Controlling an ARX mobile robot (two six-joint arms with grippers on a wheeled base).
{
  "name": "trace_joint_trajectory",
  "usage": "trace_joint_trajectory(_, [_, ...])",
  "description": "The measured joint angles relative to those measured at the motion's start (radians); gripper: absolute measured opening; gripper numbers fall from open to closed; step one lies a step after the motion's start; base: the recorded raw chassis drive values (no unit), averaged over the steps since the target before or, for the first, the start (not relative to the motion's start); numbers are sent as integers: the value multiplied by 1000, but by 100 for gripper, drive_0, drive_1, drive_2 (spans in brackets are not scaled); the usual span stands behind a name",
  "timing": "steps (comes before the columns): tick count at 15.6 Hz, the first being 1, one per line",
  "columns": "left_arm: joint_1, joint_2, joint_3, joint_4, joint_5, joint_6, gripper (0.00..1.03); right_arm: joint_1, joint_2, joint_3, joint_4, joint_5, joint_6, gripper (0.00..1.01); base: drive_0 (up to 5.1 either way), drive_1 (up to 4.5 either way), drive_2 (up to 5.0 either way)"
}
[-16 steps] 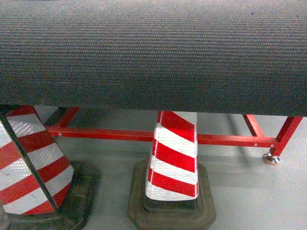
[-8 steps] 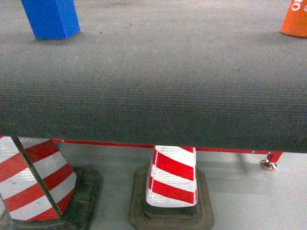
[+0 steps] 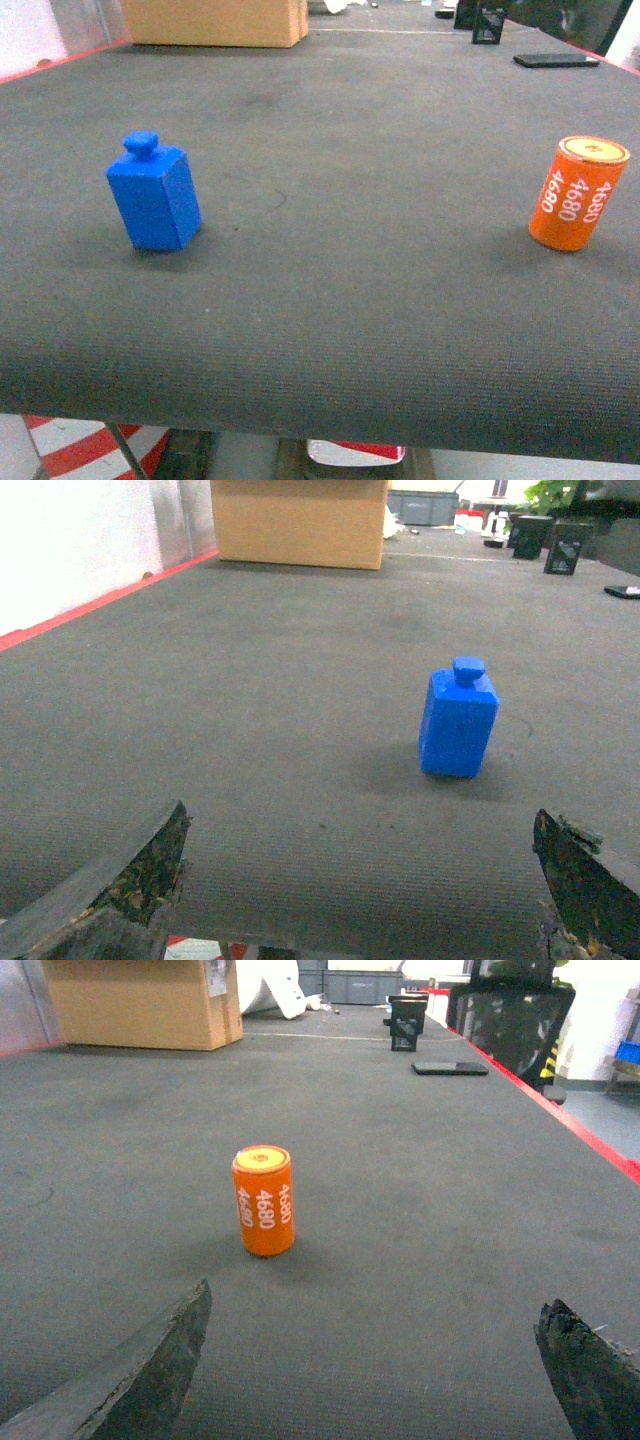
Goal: Sort blue parts and orange caps into right shelf containers
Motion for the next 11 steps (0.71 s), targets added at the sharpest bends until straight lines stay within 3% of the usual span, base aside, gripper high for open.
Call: trace_joint_trajectory(11, [0, 0, 0, -1, 0, 0, 98, 0, 0, 0, 0, 0, 0, 98, 0, 0, 0])
